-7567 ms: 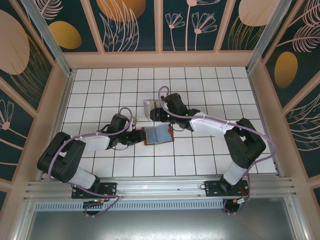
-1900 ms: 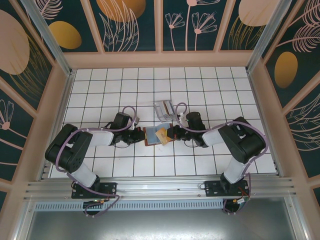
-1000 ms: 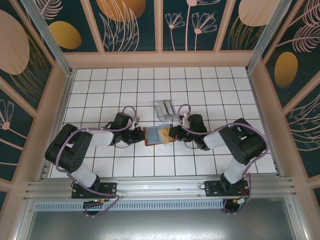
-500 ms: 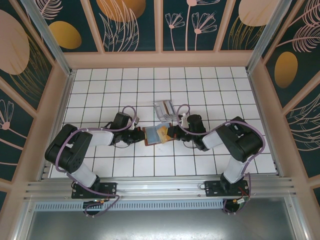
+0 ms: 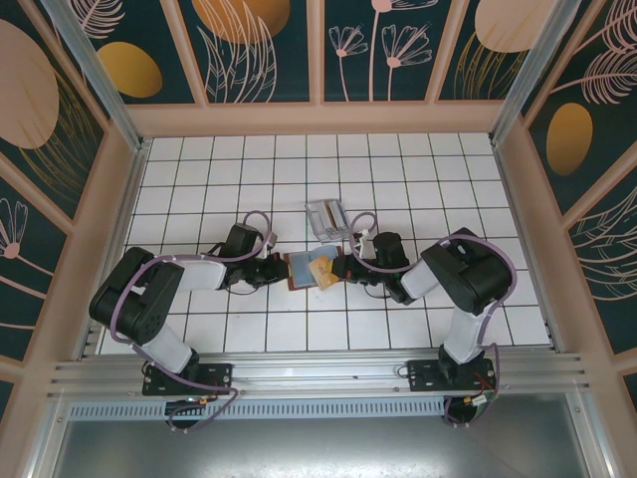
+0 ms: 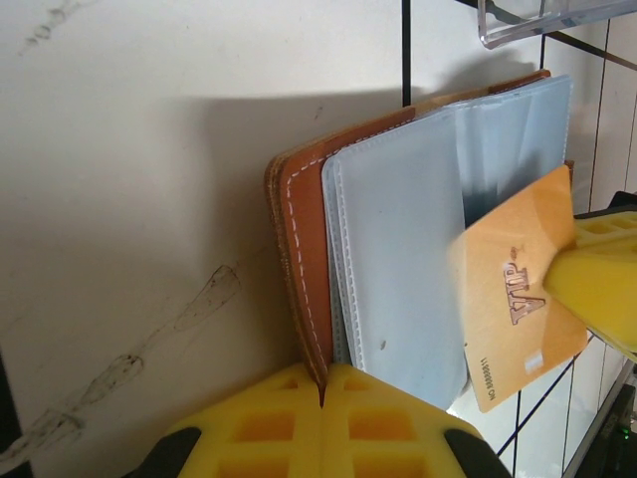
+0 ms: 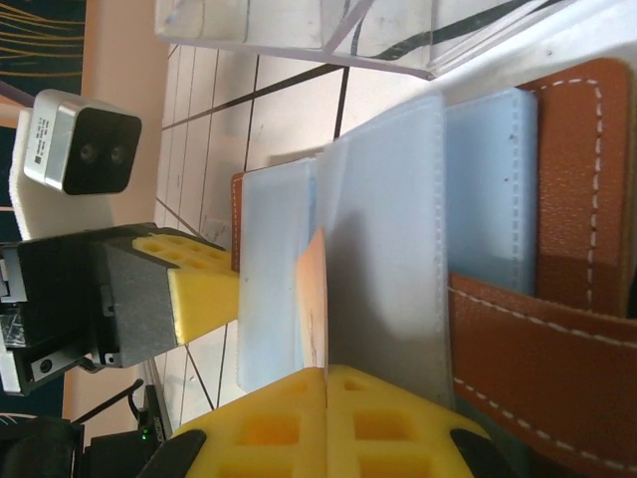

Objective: Put the credit cards into the card holder
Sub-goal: Insert the credit card into the card slot.

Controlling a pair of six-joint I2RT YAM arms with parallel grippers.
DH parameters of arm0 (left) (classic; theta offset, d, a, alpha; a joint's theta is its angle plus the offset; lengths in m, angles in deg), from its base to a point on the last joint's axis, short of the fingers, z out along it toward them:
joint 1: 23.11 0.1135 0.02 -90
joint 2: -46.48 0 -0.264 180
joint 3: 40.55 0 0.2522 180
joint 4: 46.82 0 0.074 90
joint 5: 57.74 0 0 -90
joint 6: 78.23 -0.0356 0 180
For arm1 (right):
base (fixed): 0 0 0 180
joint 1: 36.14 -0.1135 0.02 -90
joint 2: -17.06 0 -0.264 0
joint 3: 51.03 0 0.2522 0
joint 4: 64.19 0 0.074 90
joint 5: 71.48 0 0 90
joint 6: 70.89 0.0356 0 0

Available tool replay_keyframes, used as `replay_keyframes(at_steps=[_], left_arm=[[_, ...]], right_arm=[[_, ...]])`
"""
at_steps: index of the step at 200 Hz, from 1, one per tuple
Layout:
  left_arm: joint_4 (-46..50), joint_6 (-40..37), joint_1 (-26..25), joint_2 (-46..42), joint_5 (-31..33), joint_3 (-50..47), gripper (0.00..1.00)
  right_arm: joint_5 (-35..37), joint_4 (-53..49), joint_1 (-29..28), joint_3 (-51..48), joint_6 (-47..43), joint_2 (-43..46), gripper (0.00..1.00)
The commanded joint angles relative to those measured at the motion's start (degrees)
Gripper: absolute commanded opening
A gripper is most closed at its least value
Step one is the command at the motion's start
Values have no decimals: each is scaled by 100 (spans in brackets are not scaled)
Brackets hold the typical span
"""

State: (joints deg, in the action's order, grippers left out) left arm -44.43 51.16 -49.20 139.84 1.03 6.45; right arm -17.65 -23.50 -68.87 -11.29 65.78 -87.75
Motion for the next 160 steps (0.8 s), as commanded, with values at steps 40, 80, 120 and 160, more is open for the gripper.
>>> replay_keyframes(at_steps=[40,80,120,160], left_arm=[[322,-129,10,37,79,-13,0],[303,-123,12,104,39,26,0],[303,-121,7,56,21,-44,0],[218,-89,10,16,12,-137,0]], right_arm=[[-102,-82,-40,192,-262,-191,0],[84,37,-27,413,-300,-424,0],[487,482,-84,392,-23,-441,0],[685,662,-304,365,290,-411,0]])
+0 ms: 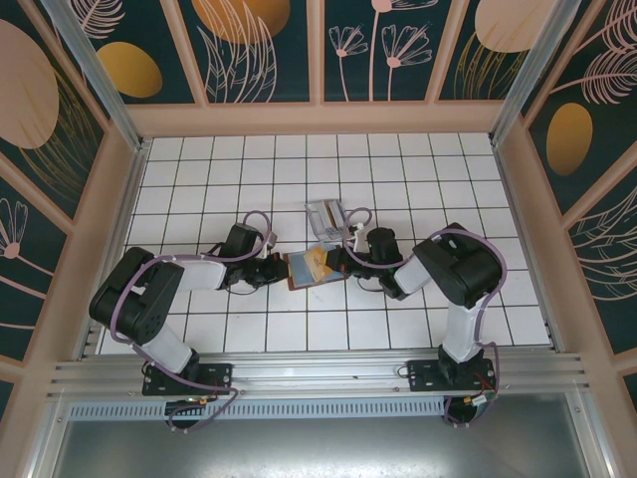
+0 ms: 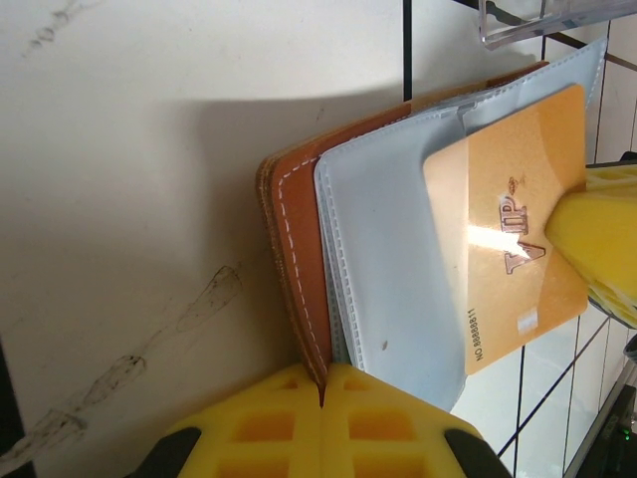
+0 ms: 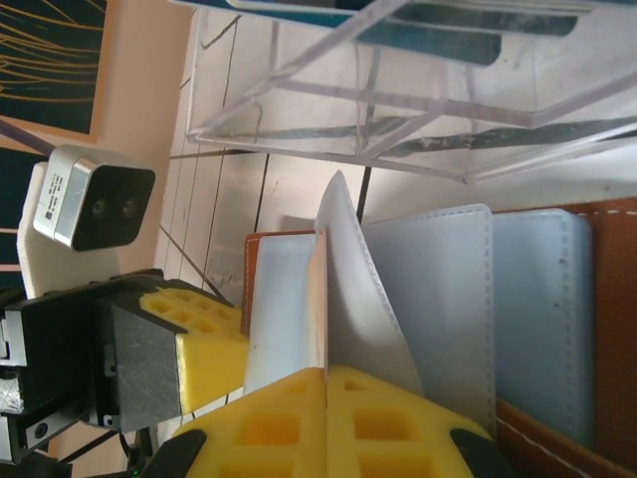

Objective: Put the credit cards into the card holder
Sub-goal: Insert the credit card into the card slot.

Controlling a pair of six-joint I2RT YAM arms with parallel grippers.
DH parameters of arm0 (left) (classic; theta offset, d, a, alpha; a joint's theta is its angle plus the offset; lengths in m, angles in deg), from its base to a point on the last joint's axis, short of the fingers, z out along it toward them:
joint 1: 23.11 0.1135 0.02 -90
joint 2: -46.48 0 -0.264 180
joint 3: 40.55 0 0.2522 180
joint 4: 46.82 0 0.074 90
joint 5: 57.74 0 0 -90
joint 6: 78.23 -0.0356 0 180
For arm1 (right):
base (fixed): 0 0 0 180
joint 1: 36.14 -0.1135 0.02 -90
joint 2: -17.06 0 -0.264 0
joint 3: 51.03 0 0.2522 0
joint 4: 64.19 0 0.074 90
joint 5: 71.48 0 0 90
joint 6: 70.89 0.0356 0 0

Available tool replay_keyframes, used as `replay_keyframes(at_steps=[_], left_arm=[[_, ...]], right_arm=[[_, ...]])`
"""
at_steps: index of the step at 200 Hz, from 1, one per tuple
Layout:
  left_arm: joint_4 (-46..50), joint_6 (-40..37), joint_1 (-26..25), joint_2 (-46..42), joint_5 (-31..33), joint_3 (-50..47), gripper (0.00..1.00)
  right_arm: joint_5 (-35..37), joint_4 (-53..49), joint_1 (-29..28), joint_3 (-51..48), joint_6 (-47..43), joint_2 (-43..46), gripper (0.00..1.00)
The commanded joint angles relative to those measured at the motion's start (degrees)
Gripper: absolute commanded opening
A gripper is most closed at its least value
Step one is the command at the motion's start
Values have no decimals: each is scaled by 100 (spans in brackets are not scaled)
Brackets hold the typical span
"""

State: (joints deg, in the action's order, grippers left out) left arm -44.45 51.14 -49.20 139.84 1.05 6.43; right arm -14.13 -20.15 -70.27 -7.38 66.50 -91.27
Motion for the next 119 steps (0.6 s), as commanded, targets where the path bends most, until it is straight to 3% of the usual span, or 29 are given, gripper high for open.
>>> replay_keyframes(at_steps=[1,86,119], left_arm=[[218,-87,9,16,14,-137,0],[176,-70,10,-57,-27,-174,0],[166,-19,9,-108,-8,-177,0]], right_arm=[[344,328,-173,-27,226,-58,0],[982,930,-587,-185,747,-343,0],[830,892,-662,-168,863,-305,11]])
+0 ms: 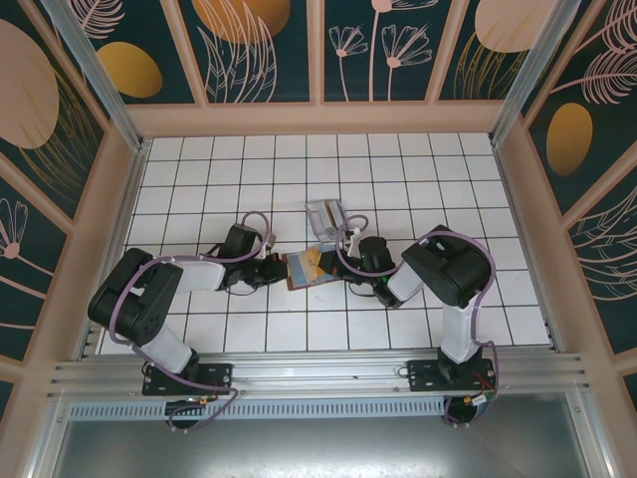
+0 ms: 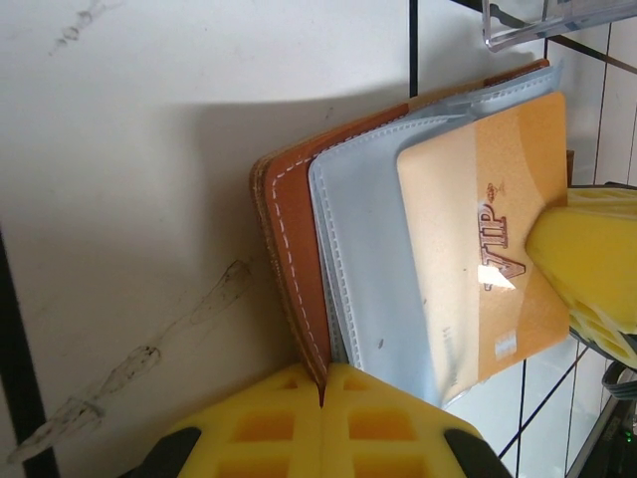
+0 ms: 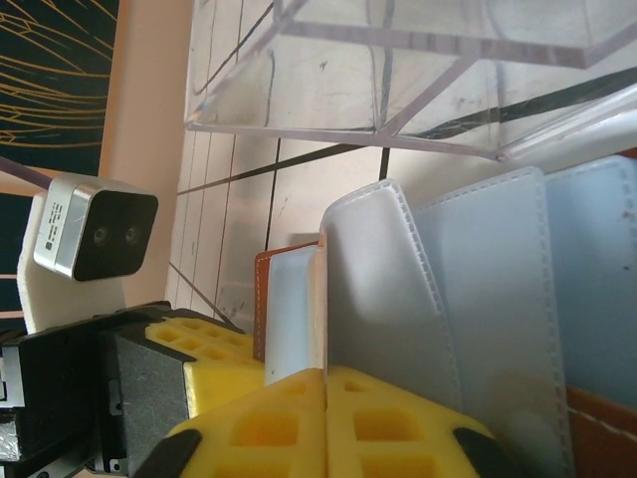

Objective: Put the credit cards into the card holder
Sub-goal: Insert the credit card into the card slot.

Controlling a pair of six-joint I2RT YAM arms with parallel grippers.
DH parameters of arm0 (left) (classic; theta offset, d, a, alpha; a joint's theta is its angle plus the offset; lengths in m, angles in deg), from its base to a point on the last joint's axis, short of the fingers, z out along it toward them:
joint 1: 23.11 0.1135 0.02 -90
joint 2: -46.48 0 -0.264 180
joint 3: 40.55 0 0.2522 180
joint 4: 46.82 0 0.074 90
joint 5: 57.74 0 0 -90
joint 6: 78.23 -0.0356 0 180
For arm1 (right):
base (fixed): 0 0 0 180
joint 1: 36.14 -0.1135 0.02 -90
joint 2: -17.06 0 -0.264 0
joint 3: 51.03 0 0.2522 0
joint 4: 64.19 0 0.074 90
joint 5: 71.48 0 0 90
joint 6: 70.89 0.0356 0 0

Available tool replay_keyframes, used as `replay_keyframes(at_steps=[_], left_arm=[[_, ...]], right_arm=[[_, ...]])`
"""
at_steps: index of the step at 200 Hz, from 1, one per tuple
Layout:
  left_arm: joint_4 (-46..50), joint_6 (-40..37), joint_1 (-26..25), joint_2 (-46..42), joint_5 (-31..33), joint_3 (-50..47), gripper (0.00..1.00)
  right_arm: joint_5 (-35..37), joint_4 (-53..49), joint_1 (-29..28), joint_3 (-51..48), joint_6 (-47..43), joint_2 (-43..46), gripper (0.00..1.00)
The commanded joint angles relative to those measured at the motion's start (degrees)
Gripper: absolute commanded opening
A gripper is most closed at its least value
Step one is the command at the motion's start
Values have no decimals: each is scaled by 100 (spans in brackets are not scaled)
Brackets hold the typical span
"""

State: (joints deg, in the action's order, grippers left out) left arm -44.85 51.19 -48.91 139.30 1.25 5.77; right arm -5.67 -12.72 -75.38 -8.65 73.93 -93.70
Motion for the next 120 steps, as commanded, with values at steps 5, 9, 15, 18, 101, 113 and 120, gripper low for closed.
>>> replay_keyframes(at_steps=[5,9,15,18,101,113,120], left_arm=[[197,-14,-21,-60,-49,-109,0],[191,-13,-21,-62,-46,-110,0],[186,-5,-16,-79,-40,-116,0],[186,2,-20,-87,-31,-118,0],[304,-44,-16,-148,-57,-105,0],[263,-32,-21,-154,-25,-129,0],[227,1,-21,-146,-32,-140,0]], right_arm=[[-8,92,-198,-36,110,-17,11],[6,14,-231,-20,74,14,12],[46,-168,-272,26,-19,82,13],[72,-333,-291,50,-94,117,14],[1122,-3881,-286,753,-1822,1224,34],[1126,-3944,-286,798,-1872,1195,34],[1128,-4008,-286,836,-1896,1175,34]])
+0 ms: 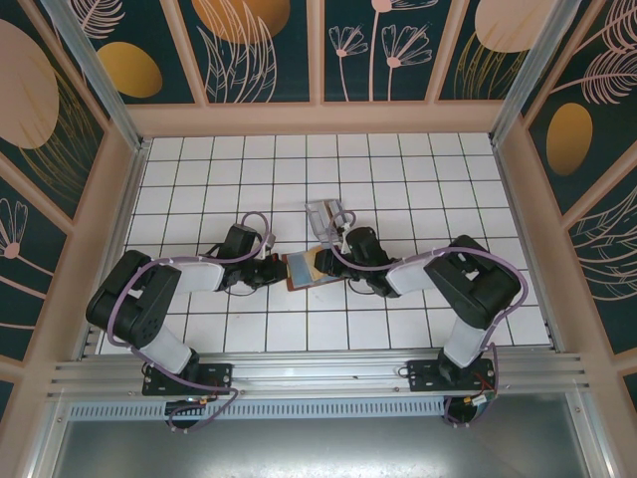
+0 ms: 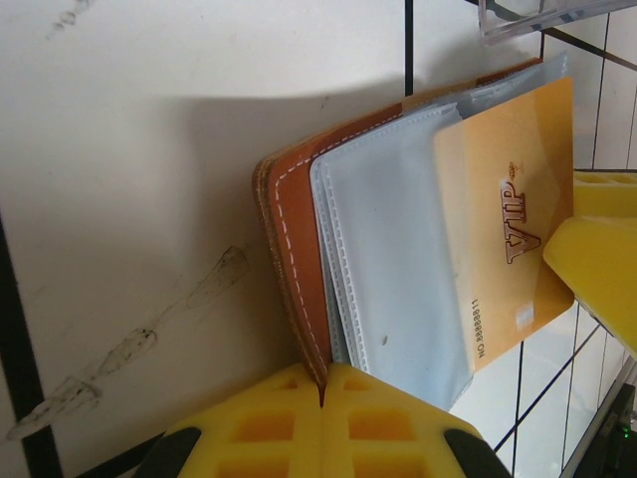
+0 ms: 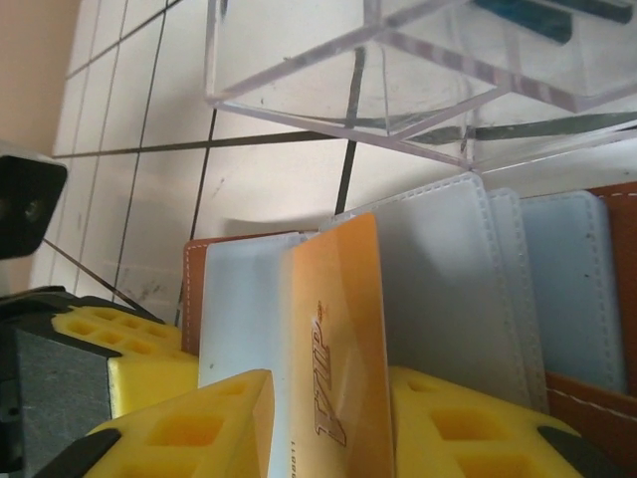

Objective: Put the credit cards into the card holder
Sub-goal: Insert the credit card into the card slot.

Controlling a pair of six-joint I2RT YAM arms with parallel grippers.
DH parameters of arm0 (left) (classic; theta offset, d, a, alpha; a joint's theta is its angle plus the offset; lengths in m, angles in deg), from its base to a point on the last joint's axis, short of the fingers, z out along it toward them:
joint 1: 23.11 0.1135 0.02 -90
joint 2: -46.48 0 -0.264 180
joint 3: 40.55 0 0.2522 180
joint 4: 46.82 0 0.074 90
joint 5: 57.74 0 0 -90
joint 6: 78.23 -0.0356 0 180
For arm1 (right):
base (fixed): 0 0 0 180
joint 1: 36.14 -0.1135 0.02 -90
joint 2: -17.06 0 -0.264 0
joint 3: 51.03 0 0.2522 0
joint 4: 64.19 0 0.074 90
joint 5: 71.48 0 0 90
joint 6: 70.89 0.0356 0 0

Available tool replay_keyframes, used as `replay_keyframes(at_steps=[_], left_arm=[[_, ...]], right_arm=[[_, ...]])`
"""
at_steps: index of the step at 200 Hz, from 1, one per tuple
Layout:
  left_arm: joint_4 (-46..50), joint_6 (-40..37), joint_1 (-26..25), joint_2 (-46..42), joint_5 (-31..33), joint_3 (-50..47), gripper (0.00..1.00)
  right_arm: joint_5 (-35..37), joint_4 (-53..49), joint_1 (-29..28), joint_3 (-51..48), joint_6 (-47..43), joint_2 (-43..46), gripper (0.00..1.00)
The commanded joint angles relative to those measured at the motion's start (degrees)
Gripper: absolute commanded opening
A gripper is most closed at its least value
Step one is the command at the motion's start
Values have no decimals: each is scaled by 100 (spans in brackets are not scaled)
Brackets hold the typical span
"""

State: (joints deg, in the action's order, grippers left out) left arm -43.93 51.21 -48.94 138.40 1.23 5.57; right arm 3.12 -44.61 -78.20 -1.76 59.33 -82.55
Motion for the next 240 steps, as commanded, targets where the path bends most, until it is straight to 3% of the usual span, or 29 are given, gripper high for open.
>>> replay_keyframes(at_steps=[1,40,86,135,146,162,186,240], left_arm=[[132,5,-19,-58,-41,-122,0],[96,7,-12,-45,-70,-141,0],[9,51,-13,-46,-89,-155,0],[-71,99,-19,-42,-147,-195,0],[-56,78,-19,-50,-170,-203,0],[17,11,-19,-69,-83,-202,0],[-47,59,-19,-47,-150,-203,0],[-95,66,-19,-38,-147,-244,0]], right_arm=[[248,-824,-4,153,-441,58,34],[256,-902,-30,217,-457,19,33],[-239,-401,-154,253,-154,-185,4],[-193,-15,-241,216,186,-380,2],[-165,-8,-241,172,176,-347,5],[-183,-130,-217,197,90,-327,16],[92,-574,-208,179,-112,-32,19],[607,-1393,-179,332,-536,348,35]])
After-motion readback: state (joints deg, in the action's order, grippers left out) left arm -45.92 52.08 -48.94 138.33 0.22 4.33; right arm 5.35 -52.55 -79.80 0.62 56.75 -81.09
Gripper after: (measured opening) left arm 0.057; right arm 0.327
